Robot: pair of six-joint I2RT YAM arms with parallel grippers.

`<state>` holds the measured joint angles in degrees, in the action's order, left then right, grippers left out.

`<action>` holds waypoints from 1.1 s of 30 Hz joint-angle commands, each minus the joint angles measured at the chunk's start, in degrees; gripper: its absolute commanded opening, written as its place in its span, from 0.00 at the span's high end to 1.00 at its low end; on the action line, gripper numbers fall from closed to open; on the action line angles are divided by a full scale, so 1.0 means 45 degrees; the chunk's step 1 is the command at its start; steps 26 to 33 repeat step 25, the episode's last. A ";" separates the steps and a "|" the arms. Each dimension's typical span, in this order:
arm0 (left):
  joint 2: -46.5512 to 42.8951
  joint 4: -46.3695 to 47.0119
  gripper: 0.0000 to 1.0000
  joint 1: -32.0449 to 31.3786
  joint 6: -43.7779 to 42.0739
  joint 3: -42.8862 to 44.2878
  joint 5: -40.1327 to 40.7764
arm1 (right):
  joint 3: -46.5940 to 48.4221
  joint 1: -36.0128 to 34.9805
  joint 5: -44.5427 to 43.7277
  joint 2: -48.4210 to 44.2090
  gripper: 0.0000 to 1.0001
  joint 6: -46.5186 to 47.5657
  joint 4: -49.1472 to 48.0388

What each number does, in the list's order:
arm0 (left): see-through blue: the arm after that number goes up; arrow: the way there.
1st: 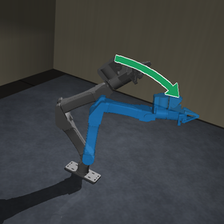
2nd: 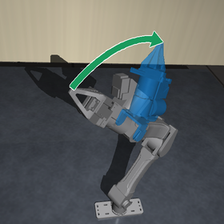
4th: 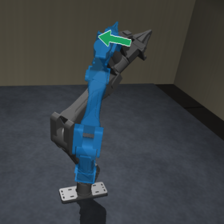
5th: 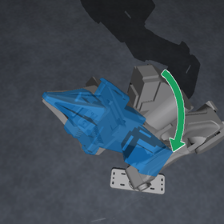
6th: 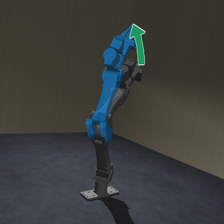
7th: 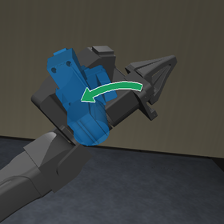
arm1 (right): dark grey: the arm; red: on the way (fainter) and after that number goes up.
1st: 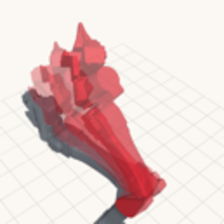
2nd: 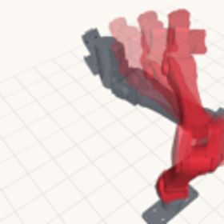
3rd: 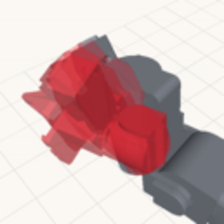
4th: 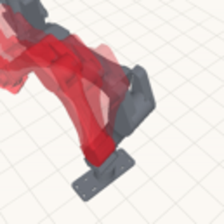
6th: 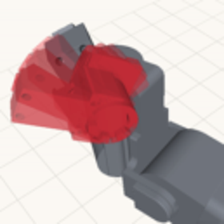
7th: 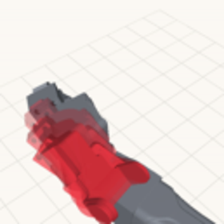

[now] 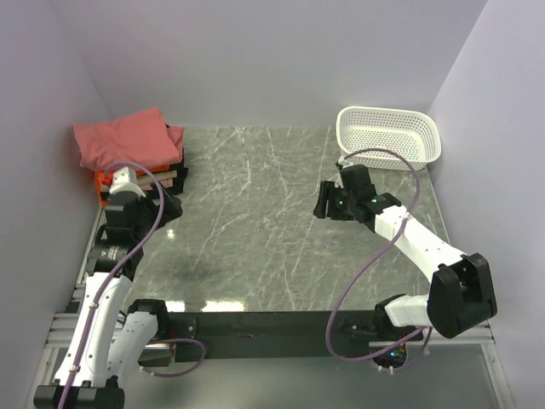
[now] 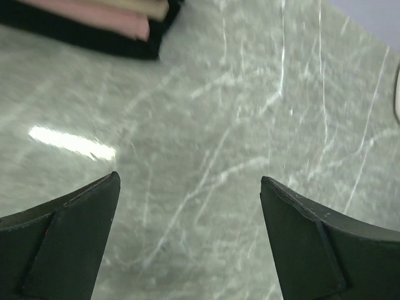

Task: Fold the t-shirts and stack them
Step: Neatly place the folded tshirt to the corner

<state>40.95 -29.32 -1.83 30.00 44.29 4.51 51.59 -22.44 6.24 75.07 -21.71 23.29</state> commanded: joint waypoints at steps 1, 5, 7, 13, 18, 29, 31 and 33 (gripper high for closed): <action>-0.0331 0.0893 0.01 -0.0395 0.1029 -0.0508 -0.0846 | 0.0293 0.0473 -0.0488 -0.0724 0.34 0.0489 -0.0214; -0.0311 0.0949 0.01 -0.0590 0.0971 -0.0488 -0.0866 | 0.0098 0.0825 -0.0605 -0.1056 0.34 0.0528 -0.0292; -0.0369 0.0930 0.01 -0.0610 0.0931 -0.0429 -0.0769 | 0.0019 0.0923 -0.0586 -0.1173 0.34 0.0451 -0.0292; -0.0545 0.1242 0.01 -0.0630 0.0853 -0.0585 -0.0905 | -0.0176 0.1021 -0.0761 -0.1681 0.34 0.0411 -0.0137; -0.0389 0.1145 0.01 -0.0649 0.0775 -0.0468 -0.0905 | -0.0274 0.1021 -0.0996 -0.2111 0.34 0.0392 0.0059; -0.0681 0.1184 0.00 -0.0630 0.0756 -0.0487 -0.0905 | -0.0313 0.1021 -0.1133 -0.2326 0.34 0.0431 0.0235; -0.0681 0.1184 0.00 -0.0630 0.0756 -0.0487 -0.0905 | -0.0313 0.1021 -0.1133 -0.2326 0.34 0.0431 0.0235; -0.0681 0.1184 0.00 -0.0630 0.0756 -0.0487 -0.0905 | -0.0313 0.1021 -0.1133 -0.2326 0.34 0.0431 0.0235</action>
